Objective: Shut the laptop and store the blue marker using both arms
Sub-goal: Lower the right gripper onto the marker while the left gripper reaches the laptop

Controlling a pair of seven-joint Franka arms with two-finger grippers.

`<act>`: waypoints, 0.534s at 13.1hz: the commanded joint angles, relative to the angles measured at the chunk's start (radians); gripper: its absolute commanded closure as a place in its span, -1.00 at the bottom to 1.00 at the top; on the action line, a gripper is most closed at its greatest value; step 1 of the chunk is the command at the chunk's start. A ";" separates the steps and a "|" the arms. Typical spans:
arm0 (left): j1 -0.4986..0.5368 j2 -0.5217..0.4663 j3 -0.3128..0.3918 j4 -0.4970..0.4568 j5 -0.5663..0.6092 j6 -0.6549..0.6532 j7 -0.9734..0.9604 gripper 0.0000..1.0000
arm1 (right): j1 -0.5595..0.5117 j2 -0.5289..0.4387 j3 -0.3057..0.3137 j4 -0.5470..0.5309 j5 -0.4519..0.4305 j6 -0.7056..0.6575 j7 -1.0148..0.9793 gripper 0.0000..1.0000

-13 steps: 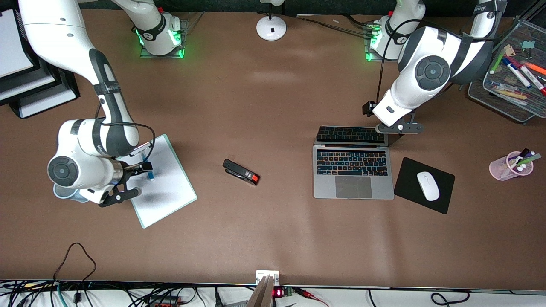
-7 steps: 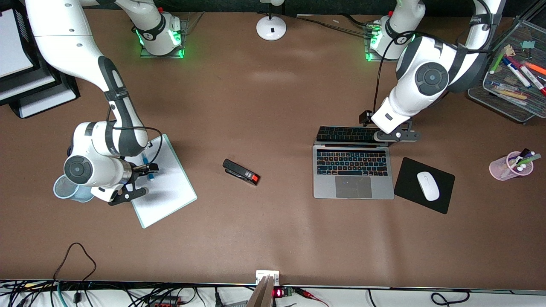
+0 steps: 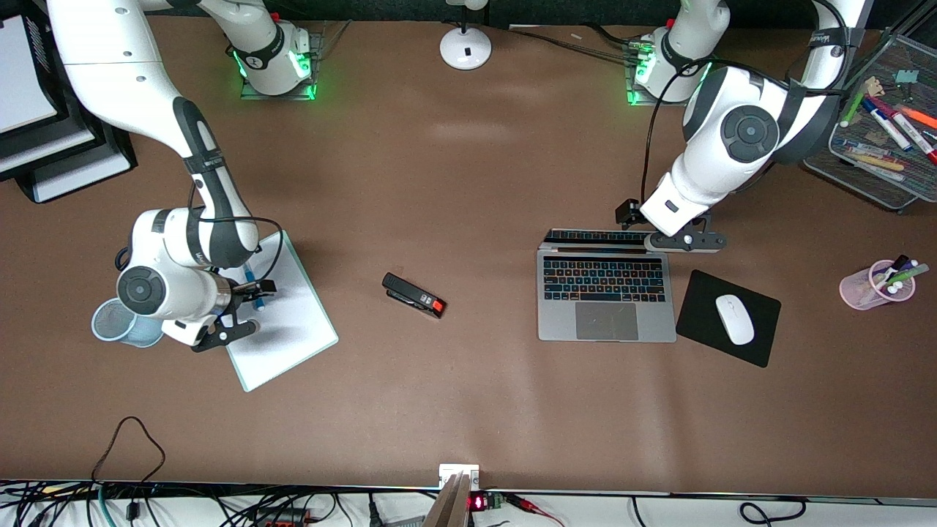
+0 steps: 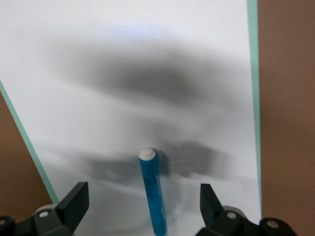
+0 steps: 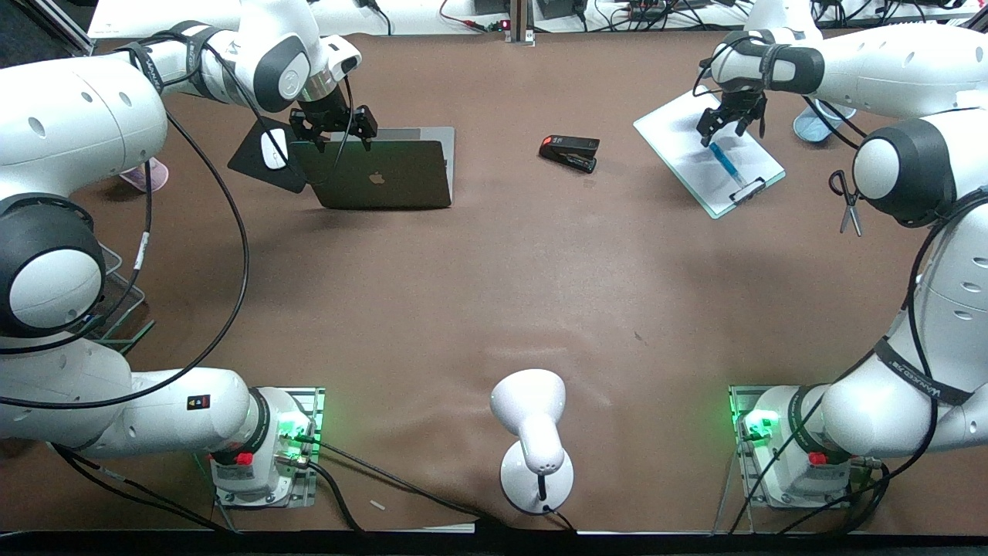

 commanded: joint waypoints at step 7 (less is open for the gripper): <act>0.008 0.091 -0.002 0.018 0.005 0.176 -0.008 -1.00 | -0.003 0.024 -0.002 -0.004 0.007 0.025 -0.036 -0.80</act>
